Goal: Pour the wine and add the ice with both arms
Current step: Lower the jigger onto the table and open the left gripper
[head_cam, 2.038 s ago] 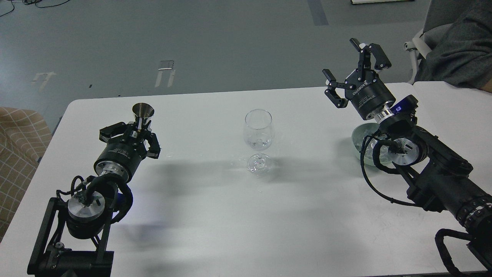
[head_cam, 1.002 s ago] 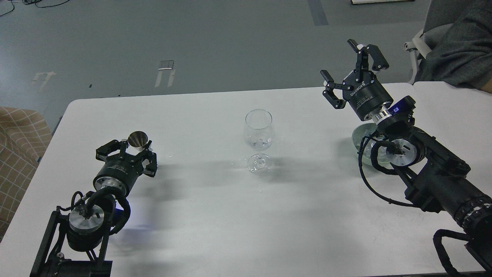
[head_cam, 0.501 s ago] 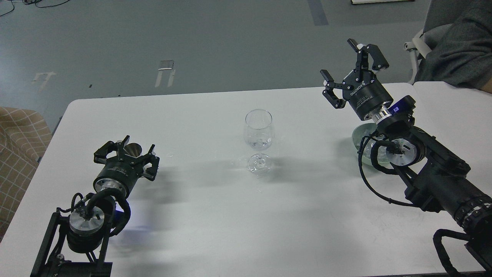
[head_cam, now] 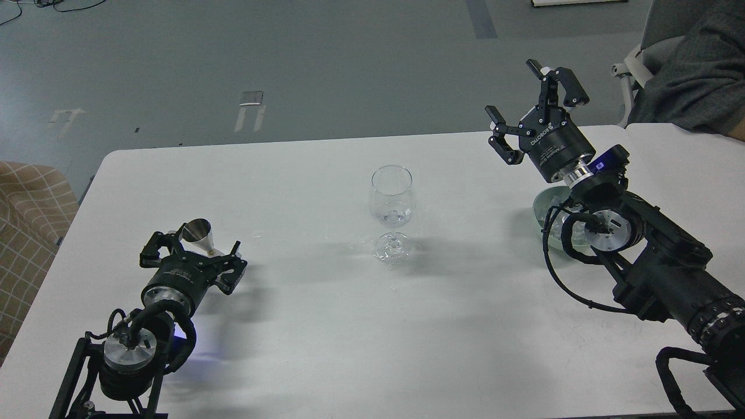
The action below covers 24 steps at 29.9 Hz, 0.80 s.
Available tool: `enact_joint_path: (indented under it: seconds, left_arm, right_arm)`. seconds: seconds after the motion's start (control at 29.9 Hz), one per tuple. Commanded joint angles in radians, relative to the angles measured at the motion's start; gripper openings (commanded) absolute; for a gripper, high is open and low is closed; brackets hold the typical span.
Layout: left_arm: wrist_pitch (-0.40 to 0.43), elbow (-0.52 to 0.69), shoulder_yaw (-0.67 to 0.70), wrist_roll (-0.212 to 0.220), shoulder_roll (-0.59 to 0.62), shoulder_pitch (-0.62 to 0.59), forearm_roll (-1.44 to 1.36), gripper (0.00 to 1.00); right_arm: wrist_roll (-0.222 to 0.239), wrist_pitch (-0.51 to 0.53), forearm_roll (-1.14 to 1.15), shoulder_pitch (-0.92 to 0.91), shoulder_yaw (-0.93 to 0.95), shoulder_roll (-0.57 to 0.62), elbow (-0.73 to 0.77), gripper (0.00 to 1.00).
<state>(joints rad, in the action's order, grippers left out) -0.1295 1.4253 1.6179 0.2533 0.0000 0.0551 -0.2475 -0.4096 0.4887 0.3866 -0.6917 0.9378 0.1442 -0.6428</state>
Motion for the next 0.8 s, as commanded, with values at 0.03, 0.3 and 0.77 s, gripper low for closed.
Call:
enact_joint_path:
  seconds: [0.03,0.3,0.77]
  left_arm:
    - [0.005,0.003,0.017,0.004,0.000,0.012,0.002,0.98]
    - [0.030,0.009,0.034,0.020,0.000,0.048,0.002,0.98]
    - [0.264,0.058,0.229,0.051,0.000,0.134,0.002,0.98]
  right_arm:
    - [0.000,0.000,0.000,0.004,-0.001,0.000,-0.003,1.00]
    - [0.000,0.000,0.000,0.006,-0.001,0.000,-0.011,1.00]
    - [0.000,0.000,-0.002,0.006,0.001,0.011,-0.017,1.00]
